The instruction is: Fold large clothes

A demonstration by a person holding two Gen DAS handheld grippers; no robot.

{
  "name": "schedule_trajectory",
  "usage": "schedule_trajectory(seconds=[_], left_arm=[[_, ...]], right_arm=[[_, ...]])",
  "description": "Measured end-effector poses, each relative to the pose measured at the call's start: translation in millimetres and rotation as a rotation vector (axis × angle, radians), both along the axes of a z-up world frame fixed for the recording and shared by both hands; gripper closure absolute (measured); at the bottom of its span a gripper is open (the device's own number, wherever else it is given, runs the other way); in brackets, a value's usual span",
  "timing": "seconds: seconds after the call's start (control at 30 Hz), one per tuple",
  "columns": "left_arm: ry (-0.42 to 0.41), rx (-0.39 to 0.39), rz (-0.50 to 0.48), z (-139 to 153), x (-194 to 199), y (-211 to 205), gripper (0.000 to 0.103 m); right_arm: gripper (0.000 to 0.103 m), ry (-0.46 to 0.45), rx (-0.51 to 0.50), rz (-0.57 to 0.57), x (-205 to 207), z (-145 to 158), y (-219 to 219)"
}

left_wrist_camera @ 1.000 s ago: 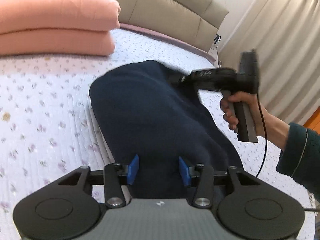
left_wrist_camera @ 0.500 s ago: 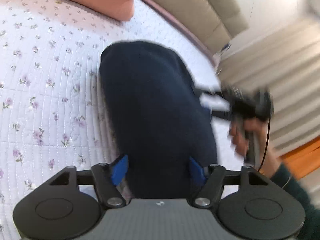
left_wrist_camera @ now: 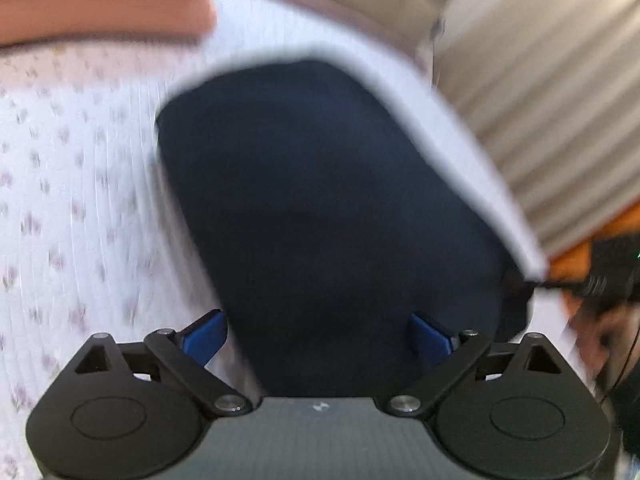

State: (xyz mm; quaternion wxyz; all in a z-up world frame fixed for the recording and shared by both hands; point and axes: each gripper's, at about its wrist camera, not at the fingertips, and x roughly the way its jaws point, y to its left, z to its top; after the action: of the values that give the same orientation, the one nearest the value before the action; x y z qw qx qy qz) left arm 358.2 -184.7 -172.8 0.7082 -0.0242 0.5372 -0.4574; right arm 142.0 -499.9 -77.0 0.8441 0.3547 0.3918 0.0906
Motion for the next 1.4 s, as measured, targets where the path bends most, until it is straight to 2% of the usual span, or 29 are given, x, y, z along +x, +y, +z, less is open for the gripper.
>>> schedule_trajectory(seconds=[0.03, 0.1, 0.17, 0.23, 0.27, 0.3, 0.33, 0.37, 0.43, 0.47, 0.53, 0.63, 0.7, 0.77, 0.83, 0.97, 1.07, 1.2, 1.33, 1.4], left_arm=[[0.033, 0.02, -0.017, -10.5, -2.7, -1.5, 0.004], [0.07, 0.042, -0.031, -24.9, -8.8, -3.4, 0.003], [0.02, 0.06, -0.051, -24.0, -16.6, -6.3, 0.003], [-0.009, 0.095, -0.069, -16.6, -22.0, -7.8, 0.003], [-0.009, 0.102, -0.077, -10.6, -24.4, -6.0, 0.004], [0.0, 0.097, -0.084, -4.3, -27.8, -3.3, 0.006], [0.014, 0.08, -0.096, 4.1, -30.5, 0.6, 0.006], [0.026, 0.055, -0.113, 11.8, -33.6, 3.9, 0.006], [0.048, -0.024, -0.149, 27.4, -34.5, 7.1, 0.004], [0.055, -0.069, -0.145, 34.8, -32.4, 8.9, 0.001], [0.058, -0.111, -0.1, 40.6, -22.0, 8.4, 0.0], [0.08, -0.114, 0.026, 35.3, 4.1, 5.8, 0.0], [0.142, -0.129, 0.131, 25.2, 22.4, 7.6, 0.0], [0.246, -0.178, 0.196, 12.1, 40.6, 8.1, 0.0], [0.262, -0.169, 0.235, 3.9, 52.4, 4.5, 0.0], [0.248, -0.115, 0.209, -7.3, 63.1, -11.3, 0.0], [0.227, -0.065, 0.185, -17.7, 64.9, -28.4, 0.0], [0.247, -0.065, 0.174, -25.2, 66.0, -26.9, 0.0], [0.293, -0.111, 0.17, -40.9, 69.4, -25.9, 0.0], [0.285, -0.126, 0.157, -43.5, 69.7, -25.5, 0.0]], right_arm=[[0.097, 0.027, -0.019, -0.002, -3.9, -2.3, -3.7], [0.097, 0.137, -0.061, 0.014, -3.2, -20.6, -3.7], [0.095, 0.212, -0.187, 0.059, 5.7, -44.0, 6.8], [0.082, 0.218, -0.239, 0.065, 13.8, -49.1, 13.5], [0.077, 0.221, -0.229, 0.06, 17.5, -46.5, 13.7], [0.051, 0.221, -0.217, 0.065, 22.0, -43.0, 13.4], [0.012, 0.221, -0.218, 0.071, 23.4, -36.6, 12.8], [0.002, 0.213, -0.22, 0.072, 28.3, -32.4, 10.9], [0.0, 0.126, -0.17, 0.05, 31.7, -25.4, -0.1], [0.0, 0.049, -0.09, 0.022, 40.8, -23.3, -10.4], [0.0, 0.037, -0.066, 0.015, 47.2, -21.6, -14.7], [0.0, 0.037, -0.092, 0.033, 73.7, -23.3, -19.3], [0.0, 0.065, -0.112, 0.037, 91.9, -27.8, -19.3], [0.0, 0.087, -0.099, 0.009, 107.0, -35.8, -17.4], [0.0, 0.091, -0.084, 0.055, 113.7, -38.3, -12.7], [0.0, 0.119, -0.08, 0.096, 131.8, -57.0, -12.4], [0.0, 0.166, -0.055, 0.111, 130.4, -59.5, -10.4], [0.0, 0.17, -0.057, 0.126, 132.8, -65.0, -6.2], [0.0, 0.161, -0.036, 0.158, 140.2, -69.6, -8.8], [0.0, 0.152, -0.028, 0.177, 144.1, -72.3, -9.7]])
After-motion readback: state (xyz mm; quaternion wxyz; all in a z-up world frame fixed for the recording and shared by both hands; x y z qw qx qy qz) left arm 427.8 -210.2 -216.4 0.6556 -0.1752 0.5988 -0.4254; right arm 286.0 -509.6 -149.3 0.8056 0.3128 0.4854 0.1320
